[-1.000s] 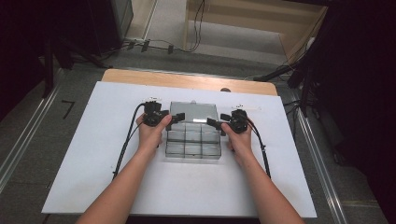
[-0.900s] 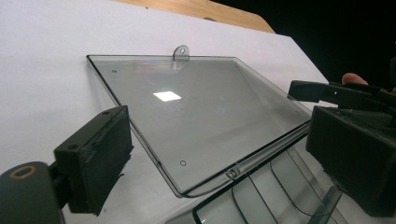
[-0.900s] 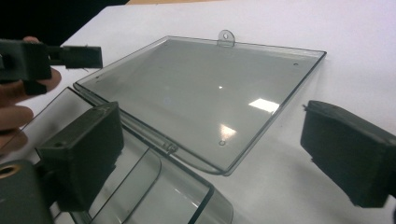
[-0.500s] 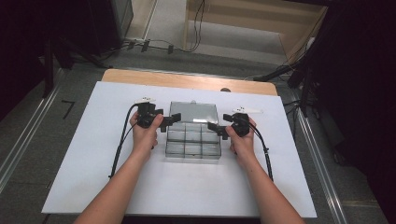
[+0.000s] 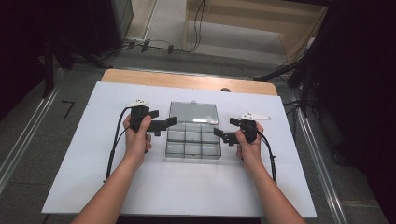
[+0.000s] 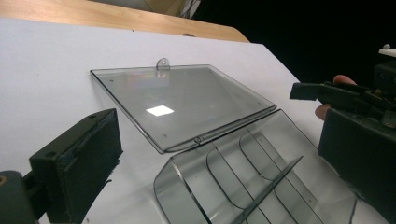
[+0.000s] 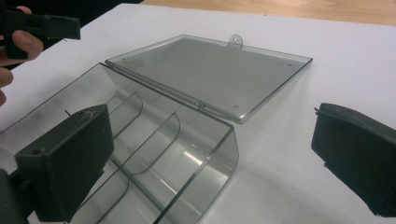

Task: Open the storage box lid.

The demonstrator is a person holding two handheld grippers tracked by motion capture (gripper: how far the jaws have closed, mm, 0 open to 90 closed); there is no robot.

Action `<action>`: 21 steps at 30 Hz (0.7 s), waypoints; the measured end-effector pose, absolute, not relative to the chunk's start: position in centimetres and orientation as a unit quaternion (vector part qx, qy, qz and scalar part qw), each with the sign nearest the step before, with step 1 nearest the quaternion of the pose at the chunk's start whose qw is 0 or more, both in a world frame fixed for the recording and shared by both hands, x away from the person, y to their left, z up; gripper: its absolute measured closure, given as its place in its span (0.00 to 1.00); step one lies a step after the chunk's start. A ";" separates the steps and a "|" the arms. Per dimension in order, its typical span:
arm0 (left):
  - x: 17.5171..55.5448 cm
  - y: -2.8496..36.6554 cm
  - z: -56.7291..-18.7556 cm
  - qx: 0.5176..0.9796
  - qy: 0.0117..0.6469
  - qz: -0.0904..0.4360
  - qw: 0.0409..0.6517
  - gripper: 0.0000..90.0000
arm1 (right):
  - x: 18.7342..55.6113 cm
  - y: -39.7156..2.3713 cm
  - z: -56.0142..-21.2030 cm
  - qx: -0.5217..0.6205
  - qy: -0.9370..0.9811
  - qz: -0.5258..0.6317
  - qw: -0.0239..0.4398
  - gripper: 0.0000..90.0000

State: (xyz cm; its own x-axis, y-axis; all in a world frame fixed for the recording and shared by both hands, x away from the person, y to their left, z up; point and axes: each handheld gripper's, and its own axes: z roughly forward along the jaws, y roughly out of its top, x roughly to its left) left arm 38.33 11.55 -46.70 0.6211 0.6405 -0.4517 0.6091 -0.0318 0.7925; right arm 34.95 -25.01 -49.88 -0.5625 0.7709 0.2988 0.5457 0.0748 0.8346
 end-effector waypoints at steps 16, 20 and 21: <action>35.9 12.3 -45.7 0.744 0.399 0.049 0.533 0.00 | 32.2 -26.3 -49.0 0.440 0.721 0.519 0.132 0.00; 35.2 12.5 -45.5 0.751 0.390 0.056 0.530 0.00 | 31.6 -26.7 -49.0 0.439 0.717 0.524 0.136 0.00; 35.1 12.6 -45.4 0.751 0.389 0.057 0.530 0.00 | 31.5 -26.8 -49.0 0.440 0.717 0.524 0.136 0.00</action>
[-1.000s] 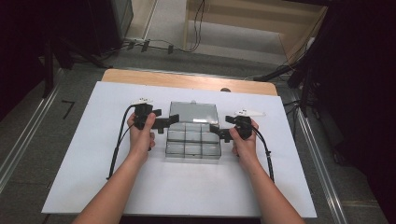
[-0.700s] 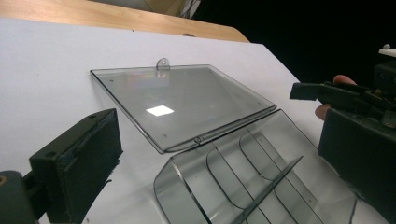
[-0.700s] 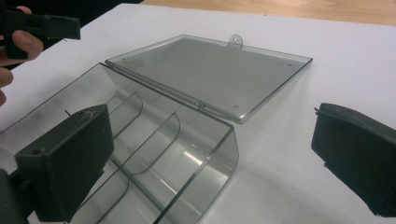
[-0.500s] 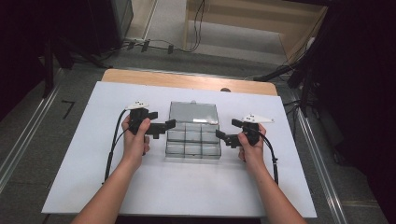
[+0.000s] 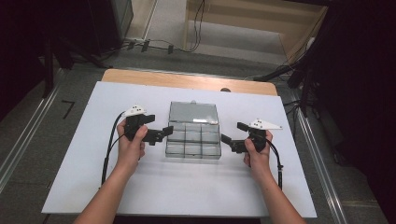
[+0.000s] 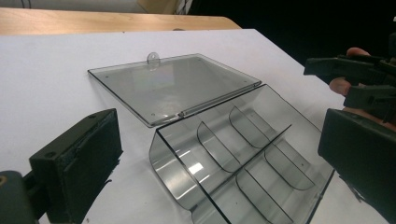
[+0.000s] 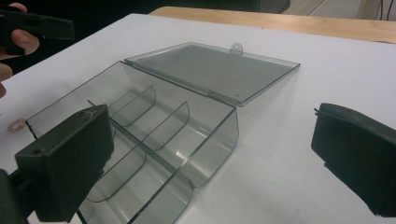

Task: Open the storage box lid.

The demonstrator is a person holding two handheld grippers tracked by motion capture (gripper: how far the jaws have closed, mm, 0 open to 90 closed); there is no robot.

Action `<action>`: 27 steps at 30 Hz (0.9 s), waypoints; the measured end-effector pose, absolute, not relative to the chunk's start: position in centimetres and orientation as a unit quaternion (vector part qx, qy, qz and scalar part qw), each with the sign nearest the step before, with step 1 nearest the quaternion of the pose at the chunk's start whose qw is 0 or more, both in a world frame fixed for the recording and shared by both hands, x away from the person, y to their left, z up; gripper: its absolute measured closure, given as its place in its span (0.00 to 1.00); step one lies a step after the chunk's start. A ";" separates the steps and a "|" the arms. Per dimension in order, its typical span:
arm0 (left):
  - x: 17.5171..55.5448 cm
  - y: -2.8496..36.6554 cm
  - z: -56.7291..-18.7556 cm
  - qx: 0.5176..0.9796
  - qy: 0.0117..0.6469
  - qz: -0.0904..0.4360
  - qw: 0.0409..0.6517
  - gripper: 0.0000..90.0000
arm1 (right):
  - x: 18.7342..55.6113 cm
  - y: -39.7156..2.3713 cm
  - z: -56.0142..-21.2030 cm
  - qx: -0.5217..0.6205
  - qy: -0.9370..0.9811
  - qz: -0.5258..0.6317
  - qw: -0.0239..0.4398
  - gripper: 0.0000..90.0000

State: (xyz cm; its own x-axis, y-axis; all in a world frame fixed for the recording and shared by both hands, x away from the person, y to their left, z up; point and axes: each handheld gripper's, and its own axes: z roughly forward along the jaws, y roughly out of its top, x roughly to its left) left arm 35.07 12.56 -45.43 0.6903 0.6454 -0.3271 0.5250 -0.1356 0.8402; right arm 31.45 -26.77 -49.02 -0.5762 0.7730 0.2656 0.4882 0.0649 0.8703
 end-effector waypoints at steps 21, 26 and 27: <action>31.8 14.5 -45.7 0.755 0.382 0.065 0.529 0.00 | 28.2 -28.7 -48.9 0.429 0.714 0.531 0.158 0.00; 31.3 15.2 -45.8 0.756 0.386 0.069 0.525 0.00 | 27.4 -29.3 -49.1 0.432 0.711 0.531 0.158 0.00; 31.1 15.4 -45.9 0.755 0.386 0.069 0.525 0.00 | 27.3 -29.4 -49.1 0.434 0.710 0.531 0.158 0.00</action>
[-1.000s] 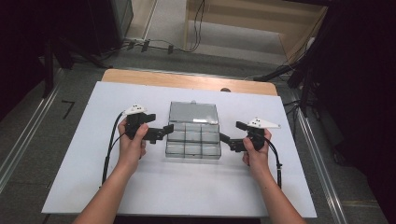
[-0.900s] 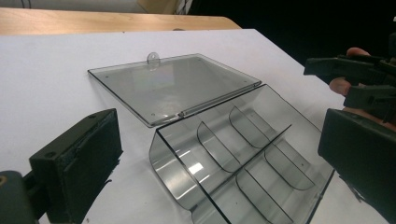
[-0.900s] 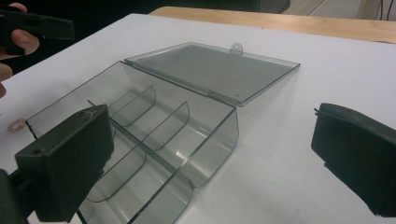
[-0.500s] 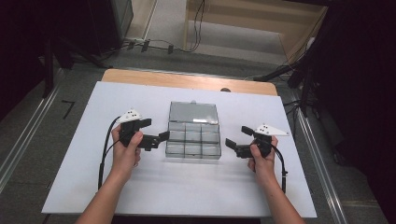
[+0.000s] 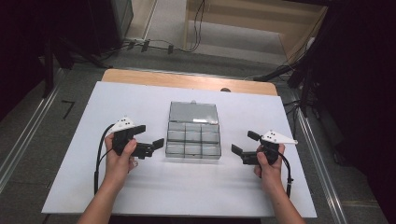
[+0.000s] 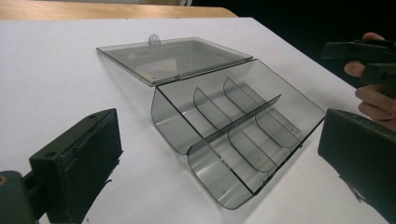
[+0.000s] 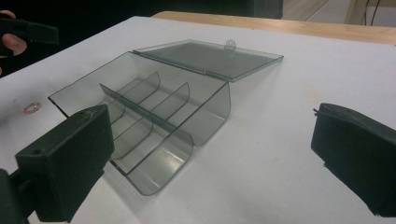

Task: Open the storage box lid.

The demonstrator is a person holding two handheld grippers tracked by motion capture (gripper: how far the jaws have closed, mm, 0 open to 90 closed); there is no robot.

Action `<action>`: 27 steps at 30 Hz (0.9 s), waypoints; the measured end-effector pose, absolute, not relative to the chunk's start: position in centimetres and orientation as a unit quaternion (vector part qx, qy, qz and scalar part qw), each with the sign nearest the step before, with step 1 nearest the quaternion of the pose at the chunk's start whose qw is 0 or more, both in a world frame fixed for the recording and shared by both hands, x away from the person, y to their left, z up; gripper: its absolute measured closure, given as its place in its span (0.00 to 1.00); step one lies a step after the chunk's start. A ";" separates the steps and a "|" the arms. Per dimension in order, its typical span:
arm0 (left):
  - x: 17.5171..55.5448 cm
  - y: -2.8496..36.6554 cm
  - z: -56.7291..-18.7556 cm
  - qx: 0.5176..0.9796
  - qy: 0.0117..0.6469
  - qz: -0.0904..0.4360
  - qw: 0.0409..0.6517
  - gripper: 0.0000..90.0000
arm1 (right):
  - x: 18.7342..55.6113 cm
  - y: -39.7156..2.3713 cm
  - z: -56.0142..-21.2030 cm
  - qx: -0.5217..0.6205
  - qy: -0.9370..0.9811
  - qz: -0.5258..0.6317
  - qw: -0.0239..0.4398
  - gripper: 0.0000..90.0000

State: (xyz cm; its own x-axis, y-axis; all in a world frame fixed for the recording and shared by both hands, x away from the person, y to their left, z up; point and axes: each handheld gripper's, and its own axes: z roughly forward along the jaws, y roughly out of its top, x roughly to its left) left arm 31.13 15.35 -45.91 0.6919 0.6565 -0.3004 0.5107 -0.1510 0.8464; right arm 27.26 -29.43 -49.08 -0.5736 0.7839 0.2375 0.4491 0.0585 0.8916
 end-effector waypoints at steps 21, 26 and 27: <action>28.9 18.9 -46.7 0.748 0.405 0.074 0.520 0.00 | 24.2 -31.5 -48.9 0.434 0.712 0.525 0.173 0.00; 28.5 19.6 -47.0 0.750 0.410 0.074 0.514 0.00 | 23.5 -31.9 -48.8 0.430 0.713 0.525 0.176 0.00; 28.4 19.7 -47.0 0.750 0.409 0.073 0.515 0.00 | 23.4 -32.0 -48.8 0.429 0.713 0.525 0.176 0.00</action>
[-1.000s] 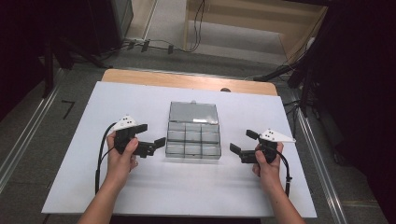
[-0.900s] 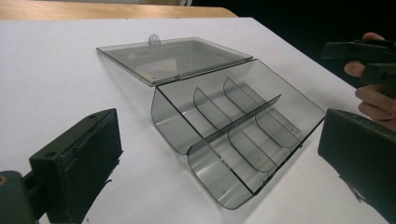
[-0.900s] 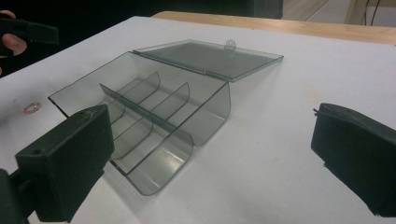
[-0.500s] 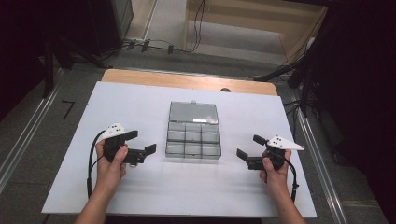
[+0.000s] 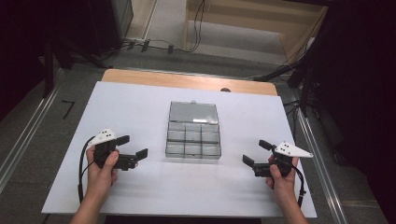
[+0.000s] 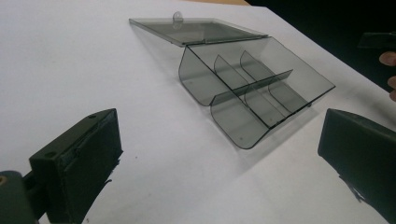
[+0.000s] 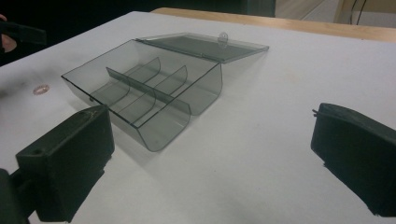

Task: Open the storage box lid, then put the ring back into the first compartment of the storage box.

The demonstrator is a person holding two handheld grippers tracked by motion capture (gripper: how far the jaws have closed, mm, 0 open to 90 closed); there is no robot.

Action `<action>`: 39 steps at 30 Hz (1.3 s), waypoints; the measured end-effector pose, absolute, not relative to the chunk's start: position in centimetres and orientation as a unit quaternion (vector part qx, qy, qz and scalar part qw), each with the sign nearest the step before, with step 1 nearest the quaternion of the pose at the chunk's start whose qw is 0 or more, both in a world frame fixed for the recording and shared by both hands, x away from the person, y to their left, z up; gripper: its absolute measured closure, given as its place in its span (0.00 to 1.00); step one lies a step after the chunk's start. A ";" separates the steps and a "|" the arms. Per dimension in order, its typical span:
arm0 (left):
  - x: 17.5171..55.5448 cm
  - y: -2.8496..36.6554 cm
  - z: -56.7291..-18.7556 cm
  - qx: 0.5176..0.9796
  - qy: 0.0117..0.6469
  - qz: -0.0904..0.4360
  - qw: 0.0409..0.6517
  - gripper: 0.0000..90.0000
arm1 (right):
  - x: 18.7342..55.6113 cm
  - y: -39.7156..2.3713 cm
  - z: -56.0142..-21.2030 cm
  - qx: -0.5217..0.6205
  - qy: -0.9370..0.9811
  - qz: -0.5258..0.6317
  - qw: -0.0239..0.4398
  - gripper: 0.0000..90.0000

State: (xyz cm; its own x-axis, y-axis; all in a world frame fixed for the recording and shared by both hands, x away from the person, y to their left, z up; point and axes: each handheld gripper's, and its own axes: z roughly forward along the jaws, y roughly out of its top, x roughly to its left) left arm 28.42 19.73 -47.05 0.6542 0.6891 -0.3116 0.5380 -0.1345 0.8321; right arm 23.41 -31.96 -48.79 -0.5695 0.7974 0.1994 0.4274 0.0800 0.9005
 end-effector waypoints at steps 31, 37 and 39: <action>27.5 21.2 -46.3 0.781 0.429 0.099 0.443 0.39 | 21.5 -34.0 -48.8 0.443 0.700 0.526 0.193 0.00; 27.7 21.2 -46.5 0.790 0.430 0.102 0.425 0.48 | 21.7 -34.0 -49.0 0.435 0.707 0.521 0.199 0.00; 27.8 21.2 -46.6 0.791 0.434 0.104 0.418 0.50 | 21.7 -33.9 -49.0 0.435 0.707 0.521 0.198 0.00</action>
